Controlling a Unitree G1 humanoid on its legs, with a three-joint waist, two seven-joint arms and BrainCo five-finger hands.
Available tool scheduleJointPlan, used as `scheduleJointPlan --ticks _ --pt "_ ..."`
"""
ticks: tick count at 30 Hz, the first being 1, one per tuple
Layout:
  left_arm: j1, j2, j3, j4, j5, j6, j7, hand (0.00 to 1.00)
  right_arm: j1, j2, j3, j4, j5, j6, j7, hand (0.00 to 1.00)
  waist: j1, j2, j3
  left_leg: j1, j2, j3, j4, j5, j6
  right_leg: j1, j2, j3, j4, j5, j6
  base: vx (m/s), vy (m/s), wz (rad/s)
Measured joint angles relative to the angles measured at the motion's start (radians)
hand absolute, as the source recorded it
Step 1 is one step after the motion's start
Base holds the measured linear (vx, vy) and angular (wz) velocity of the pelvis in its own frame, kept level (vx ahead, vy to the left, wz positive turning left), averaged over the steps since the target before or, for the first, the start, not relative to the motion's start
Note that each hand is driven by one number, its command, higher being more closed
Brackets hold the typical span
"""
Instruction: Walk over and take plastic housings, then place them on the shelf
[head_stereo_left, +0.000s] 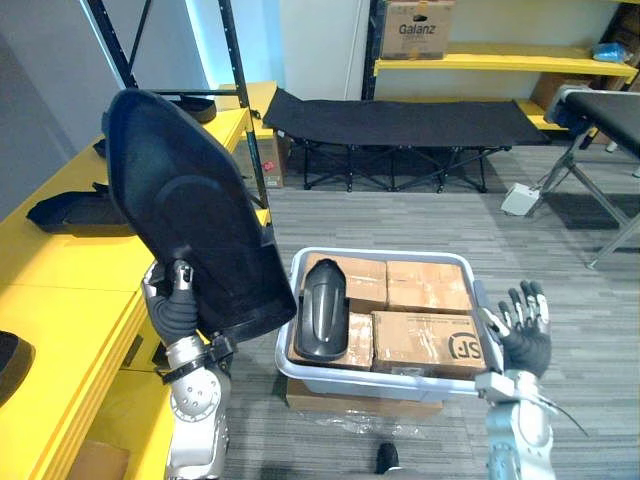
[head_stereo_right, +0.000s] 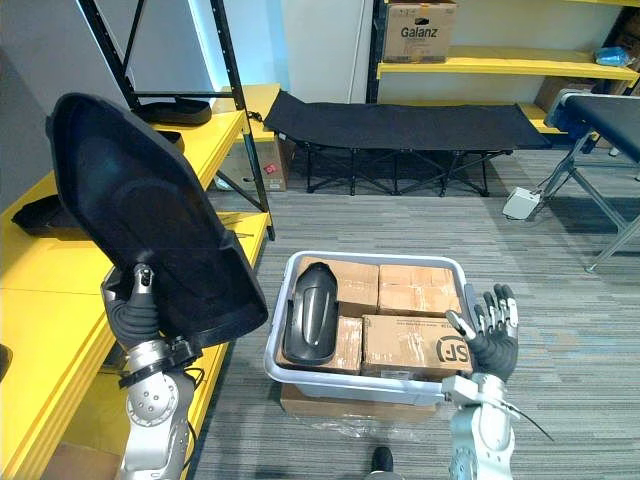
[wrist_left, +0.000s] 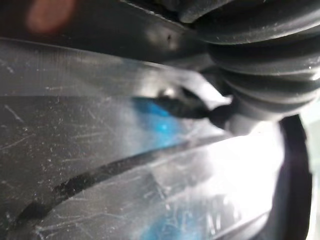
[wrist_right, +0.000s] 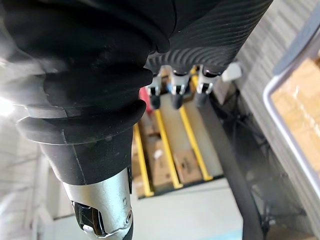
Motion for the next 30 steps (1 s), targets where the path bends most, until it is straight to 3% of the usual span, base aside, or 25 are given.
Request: scheduleJointPlan --ticks 4,7,10,17,20,23,26,28,30 --pt "0.038 0.001 0.032 -0.088 0.006 0.001 0.000 1.00 -0.004 0.003 0.022 0.006 -0.001 0.007 -0.031 0.00 0.028 0.001 0.002 -0.064 -0.035 -0.089 0.025 -0.009 0.022 0.010 -0.037 -0.057 0.000 -0.023 0.021 -0.06 0.056 0.65" --pt "0.049 0.000 0.086 -0.115 0.012 0.001 0.006 1.00 -0.003 0.004 0.026 0.006 -0.003 0.018 -0.030 0.00 0.047 0.005 0.011 -0.099 -0.055 -0.211 0.017 0.008 0.033 0.016 -0.039 -0.055 0.076 -0.108 0.045 0.04 -0.002 1.01" --pt "0.078 -0.002 0.118 -0.150 0.009 0.001 0.002 1.00 -0.014 0.004 0.041 0.006 -0.022 0.018 -0.031 0.00 0.082 -0.001 0.016 -0.100 -0.056 -0.264 -0.002 0.029 0.016 0.019 -0.043 -0.090 0.131 -0.138 0.042 0.10 -0.017 0.63" --pt "0.111 -0.021 0.149 -0.186 -0.080 0.001 -0.044 1.00 -0.121 0.003 0.113 0.008 -0.101 0.007 -0.051 0.00 0.106 -0.031 0.034 -0.095 -0.057 -0.319 -0.004 0.034 0.013 0.052 -0.041 -0.103 0.136 -0.153 0.022 0.07 0.018 0.28" --pt "0.109 -0.017 0.168 -0.179 -0.100 0.001 -0.073 1.00 -0.183 -0.008 0.115 0.008 -0.120 0.006 -0.053 0.00 0.116 -0.047 0.066 -0.099 -0.055 -0.335 0.038 0.030 0.017 0.054 -0.042 -0.104 0.191 -0.205 0.011 -0.02 -0.017 0.15" --pt "0.110 -0.018 0.172 -0.148 -0.107 0.001 -0.076 1.00 -0.226 -0.045 0.148 0.008 -0.119 0.005 -0.050 0.00 0.132 -0.039 0.093 -0.097 -0.046 -0.355 0.089 0.025 0.021 0.064 -0.039 -0.107 0.269 -0.272 0.019 -0.08 -0.074 0.25" --pt "0.117 -0.030 0.187 -0.109 -0.117 0.000 -0.072 1.00 -0.248 -0.064 0.162 0.010 -0.116 0.005 -0.029 0.00 0.133 -0.002 0.114 -0.095 -0.030 -0.398 0.098 0.027 0.024 0.071 -0.027 -0.133 0.325 -0.315 0.005 -0.12 -0.112 0.32" --pt "0.137 -0.049 0.202 -0.095 -0.127 0.000 -0.071 1.00 -0.247 -0.063 0.167 0.038 -0.116 0.006 -0.002 0.00 0.134 0.016 0.124 -0.097 -0.015 -0.377 0.092 0.044 0.049 0.074 -0.020 -0.147 0.335 -0.325 -0.001 -0.11 -0.076 0.27" --pt "0.154 -0.048 0.195 -0.058 -0.149 0.001 -0.086 1.00 -0.201 -0.063 0.166 0.068 -0.113 0.009 0.024 0.00 0.126 0.003 0.127 -0.141 -0.015 -0.246 0.111 0.141 0.167 0.099 -0.005 -0.147 0.303 -0.344 -0.024 -0.11 -0.125 0.83"
